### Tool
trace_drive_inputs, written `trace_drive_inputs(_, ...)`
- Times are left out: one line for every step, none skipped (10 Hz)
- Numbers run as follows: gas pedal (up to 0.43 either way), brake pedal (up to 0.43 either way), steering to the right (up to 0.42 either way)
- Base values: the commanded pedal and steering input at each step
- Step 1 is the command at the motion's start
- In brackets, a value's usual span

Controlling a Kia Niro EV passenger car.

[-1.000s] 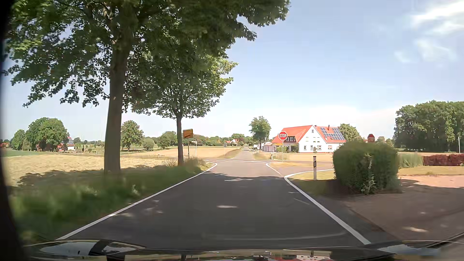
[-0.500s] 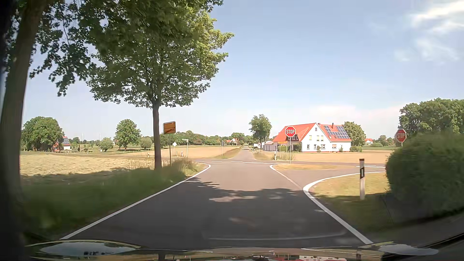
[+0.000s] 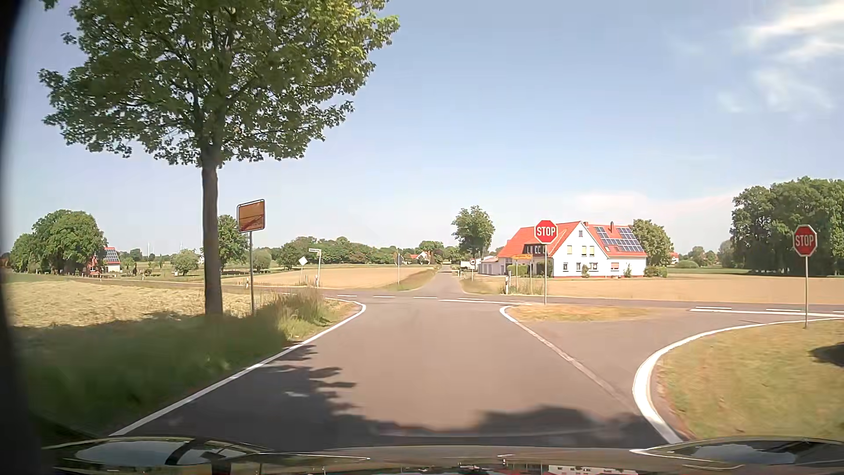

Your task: Follow the waypoints while adhering to traffic rules and regulations

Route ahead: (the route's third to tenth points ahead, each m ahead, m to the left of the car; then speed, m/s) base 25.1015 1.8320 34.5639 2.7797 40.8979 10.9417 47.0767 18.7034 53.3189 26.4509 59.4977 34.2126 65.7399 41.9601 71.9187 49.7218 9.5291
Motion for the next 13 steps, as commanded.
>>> trace_drive_inputs(0.000,0.274,0.006)
trace_drive_inputs(0.000,0.274,0.006)
trace_drive_inputs(0.000,0.274,0.008)
trace_drive_inputs(0.000,0.280,0.008)
trace_drive_inputs(0.000,0.274,0.009)
trace_drive_inputs(0.000,0.280,0.011)
trace_drive_inputs(0.000,0.274,0.012)
trace_drive_inputs(0.000,0.262,0.015)
trace_drive_inputs(0.000,0.256,0.017)
trace_drive_inputs(0.000,0.244,0.019)
trace_drive_inputs(0.000,0.244,0.020)
trace_drive_inputs(0.000,0.238,0.021)
trace_drive_inputs(0.000,0.238,0.021)
